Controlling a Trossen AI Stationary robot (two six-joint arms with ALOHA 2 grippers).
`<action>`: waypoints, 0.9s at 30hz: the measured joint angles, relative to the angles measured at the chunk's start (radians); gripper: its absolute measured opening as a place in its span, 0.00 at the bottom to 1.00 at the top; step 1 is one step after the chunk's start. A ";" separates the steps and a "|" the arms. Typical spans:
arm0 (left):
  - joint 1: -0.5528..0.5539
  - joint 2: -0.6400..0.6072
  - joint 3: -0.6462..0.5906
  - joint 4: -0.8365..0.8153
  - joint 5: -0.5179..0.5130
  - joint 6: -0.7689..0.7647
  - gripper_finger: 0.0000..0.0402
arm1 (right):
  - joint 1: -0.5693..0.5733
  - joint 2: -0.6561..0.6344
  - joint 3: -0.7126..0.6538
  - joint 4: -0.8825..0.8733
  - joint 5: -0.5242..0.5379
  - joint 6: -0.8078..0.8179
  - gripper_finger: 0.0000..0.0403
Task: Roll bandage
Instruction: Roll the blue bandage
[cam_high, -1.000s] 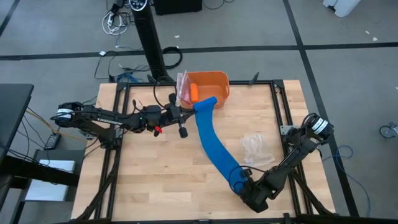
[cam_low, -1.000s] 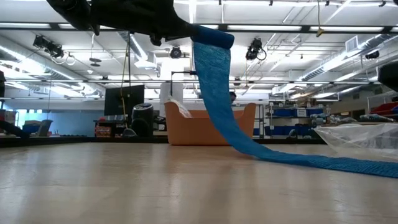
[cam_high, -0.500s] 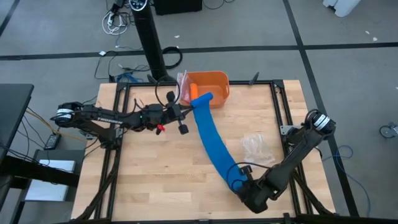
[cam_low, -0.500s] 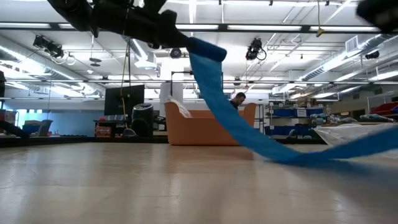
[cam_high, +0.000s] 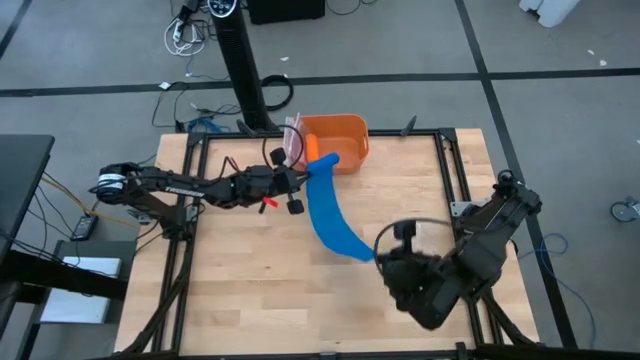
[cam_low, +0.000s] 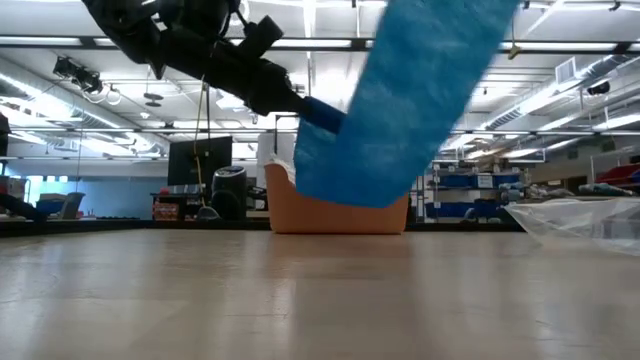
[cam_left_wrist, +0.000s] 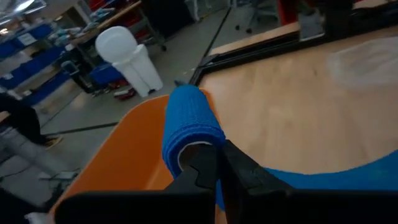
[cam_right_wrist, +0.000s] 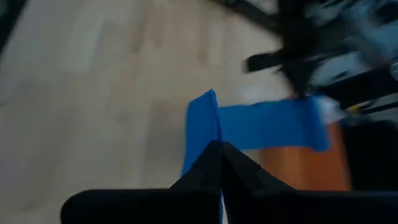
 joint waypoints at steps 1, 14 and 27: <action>0.000 0.001 -0.010 0.015 0.016 0.000 0.02 | -0.011 0.001 0.030 -0.009 0.023 -0.029 0.00; -0.055 0.000 -0.131 0.083 0.057 0.002 0.02 | -0.153 0.002 0.352 0.114 0.212 -0.582 0.00; -0.219 0.000 -0.186 0.129 0.080 -0.060 0.02 | -0.236 -0.005 0.390 0.722 0.439 -1.336 0.00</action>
